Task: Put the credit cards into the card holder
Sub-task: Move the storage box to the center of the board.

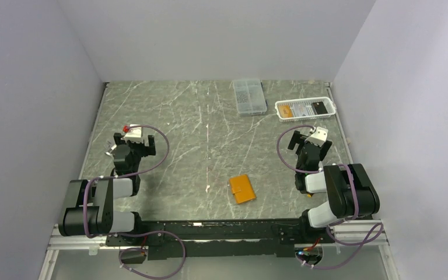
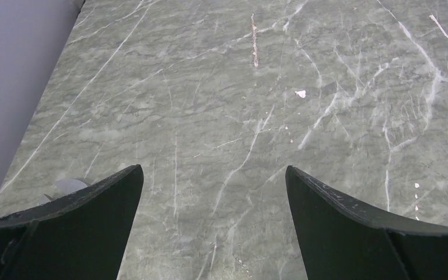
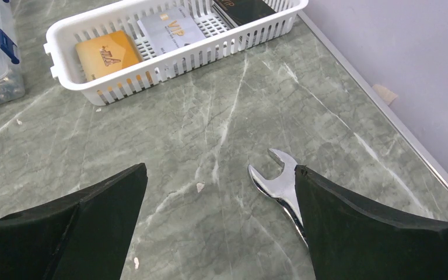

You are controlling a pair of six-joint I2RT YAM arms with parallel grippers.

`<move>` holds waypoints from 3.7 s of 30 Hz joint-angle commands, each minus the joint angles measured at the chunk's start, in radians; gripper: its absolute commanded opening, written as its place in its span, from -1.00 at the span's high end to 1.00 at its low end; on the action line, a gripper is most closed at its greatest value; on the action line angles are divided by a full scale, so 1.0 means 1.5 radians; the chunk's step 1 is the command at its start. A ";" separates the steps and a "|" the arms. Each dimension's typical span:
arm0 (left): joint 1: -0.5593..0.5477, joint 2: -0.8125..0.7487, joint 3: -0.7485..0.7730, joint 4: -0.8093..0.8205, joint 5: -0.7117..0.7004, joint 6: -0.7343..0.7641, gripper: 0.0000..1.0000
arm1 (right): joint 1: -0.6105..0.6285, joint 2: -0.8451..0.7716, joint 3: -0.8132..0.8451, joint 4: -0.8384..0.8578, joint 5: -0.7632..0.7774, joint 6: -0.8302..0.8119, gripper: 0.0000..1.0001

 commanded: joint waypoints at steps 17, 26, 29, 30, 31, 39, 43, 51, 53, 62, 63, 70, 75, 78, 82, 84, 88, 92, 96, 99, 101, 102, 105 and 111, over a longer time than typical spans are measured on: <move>0.010 -0.073 0.212 -0.382 0.121 0.052 -0.97 | 0.015 -0.073 0.038 -0.079 0.053 -0.006 -1.00; 0.010 -0.102 0.423 -0.805 0.243 0.084 -0.97 | -0.036 -0.145 0.320 -0.700 0.009 0.415 -1.00; 0.010 -0.122 0.450 -0.884 0.296 0.090 -0.97 | -0.039 -0.138 0.355 -0.725 -0.158 0.387 -1.00; 0.009 -0.124 0.461 -0.911 0.315 0.091 -0.97 | -0.031 -0.139 0.359 -0.735 -0.179 0.384 -1.00; 0.006 -0.128 0.468 -0.935 0.334 0.091 -0.97 | 0.016 -0.141 0.362 -0.761 -0.167 0.374 -1.00; -0.126 -0.156 0.455 -0.994 0.322 0.104 -0.97 | 0.322 -0.147 0.369 -0.907 -0.014 0.362 -1.00; -0.173 -0.124 0.458 -1.003 0.322 0.100 -0.97 | 0.323 -0.142 0.350 -0.913 -0.004 0.366 -0.99; -0.181 -0.058 0.496 -1.017 0.333 0.064 -0.97 | 0.159 0.032 0.565 -0.937 -0.056 0.297 -0.57; -0.181 -0.052 0.501 -1.024 0.328 0.067 -0.97 | 0.131 0.087 0.627 -0.935 -0.061 0.278 -0.44; -0.181 -0.043 0.518 -1.037 0.315 0.071 -0.97 | 0.108 0.302 0.806 -0.946 -0.048 0.227 -0.12; -0.181 -0.041 0.521 -1.038 0.315 0.072 -0.97 | 0.106 0.315 0.814 -0.946 -0.045 0.223 -0.11; -0.180 -0.042 0.520 -1.037 0.310 0.079 -0.97 | 0.092 0.358 0.857 -0.943 -0.036 0.199 -0.11; -0.180 -0.038 0.511 -1.027 0.313 0.078 -0.97 | 0.087 0.344 0.864 -0.932 -0.069 0.180 -0.11; -0.180 -0.033 0.509 -1.026 0.315 0.079 -0.97 | 0.087 0.345 0.878 -0.934 -0.074 0.173 -0.11; -0.180 -0.031 0.506 -1.028 0.315 0.085 -0.97 | 0.074 0.368 0.929 -0.966 -0.089 0.175 -0.04; -0.180 -0.032 0.504 -1.028 0.315 0.089 -0.97 | 0.069 0.375 0.941 -0.962 -0.091 0.174 -0.02; -0.180 -0.030 0.501 -1.029 0.304 0.095 -0.97 | 0.064 0.407 0.978 -0.969 -0.085 0.169 -0.01; -0.180 -0.033 0.499 -1.027 0.299 0.095 -0.97 | 0.060 0.436 1.001 -0.975 -0.088 0.174 0.00; -0.179 -0.037 0.499 -1.028 0.294 0.096 -0.97 | 0.059 0.454 0.993 -0.970 -0.086 0.175 0.05; -0.178 -0.040 0.501 -1.028 0.291 0.098 -0.97 | 0.059 0.458 0.978 -0.965 -0.083 0.178 0.10; -0.177 -0.039 0.503 -1.030 0.289 0.099 -0.97 | 0.058 0.458 0.964 -0.961 -0.081 0.180 0.14; -0.177 -0.039 0.504 -1.031 0.288 0.099 -0.97 | 0.058 0.455 0.958 -0.957 -0.081 0.181 0.16; -0.175 -0.040 0.505 -1.030 0.285 0.099 -0.97 | 0.058 0.450 0.939 -0.953 -0.079 0.184 0.30; -0.175 -0.043 0.505 -1.029 0.283 0.096 -0.97 | 0.058 0.426 0.892 -0.945 -0.072 0.197 0.59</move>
